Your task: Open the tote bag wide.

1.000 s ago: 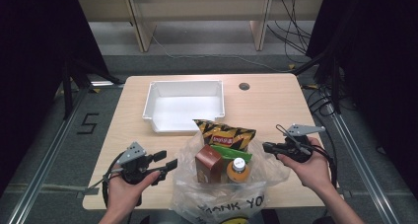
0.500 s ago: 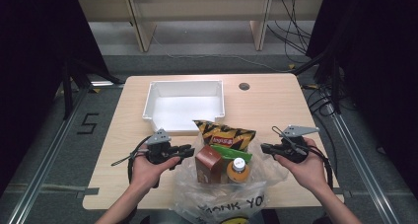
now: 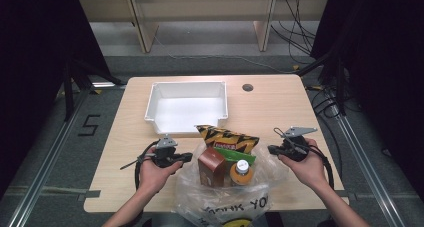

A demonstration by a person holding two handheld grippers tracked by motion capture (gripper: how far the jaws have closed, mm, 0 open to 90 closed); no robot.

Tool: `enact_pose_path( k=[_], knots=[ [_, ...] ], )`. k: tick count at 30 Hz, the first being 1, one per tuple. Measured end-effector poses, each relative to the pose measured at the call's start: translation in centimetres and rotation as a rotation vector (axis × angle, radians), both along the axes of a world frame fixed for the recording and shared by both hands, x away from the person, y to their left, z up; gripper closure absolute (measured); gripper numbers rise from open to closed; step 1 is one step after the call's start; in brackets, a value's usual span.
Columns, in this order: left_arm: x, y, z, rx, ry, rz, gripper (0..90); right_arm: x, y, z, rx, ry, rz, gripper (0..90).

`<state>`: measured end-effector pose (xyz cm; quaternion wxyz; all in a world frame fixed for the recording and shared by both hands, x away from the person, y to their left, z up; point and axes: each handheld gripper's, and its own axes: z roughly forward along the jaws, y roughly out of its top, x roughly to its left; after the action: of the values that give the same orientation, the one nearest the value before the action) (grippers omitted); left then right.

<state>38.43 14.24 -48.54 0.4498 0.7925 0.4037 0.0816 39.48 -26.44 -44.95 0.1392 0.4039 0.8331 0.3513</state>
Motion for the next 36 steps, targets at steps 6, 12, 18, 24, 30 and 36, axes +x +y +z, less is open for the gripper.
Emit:
enact_pose_path(
  k=[6,12,18,24,30,36],
  knots=[
    [0.0,0.0,-0.6,0.019,0.009,0.019,84.0,0.2,-0.4,-1.1,-0.028,0.047,-0.008,88.2],
    [-0.5,0.0,0.7,-0.026,-0.041,0.023,70.1,-0.3,-0.1,-0.2,0.082,-0.025,-0.044,71.1],
    [-0.9,0.4,2.3,-0.068,-0.099,0.04,46.7,-1.9,-0.6,3.2,0.13,-0.098,-0.058,54.8],
    [-1.4,0.7,3.7,-0.106,-0.138,0.056,40.1,-2.8,-0.2,4.6,0.173,-0.174,-0.007,48.5],
    [-1.7,0.8,4.4,-0.124,-0.159,0.053,38.6,-3.3,0.3,6.5,0.192,-0.225,0.02,43.3],
    [-2.2,1.4,4.8,-0.155,-0.166,0.081,37.3,-3.5,0.6,7.6,0.219,-0.264,0.051,41.0]
  ],
)
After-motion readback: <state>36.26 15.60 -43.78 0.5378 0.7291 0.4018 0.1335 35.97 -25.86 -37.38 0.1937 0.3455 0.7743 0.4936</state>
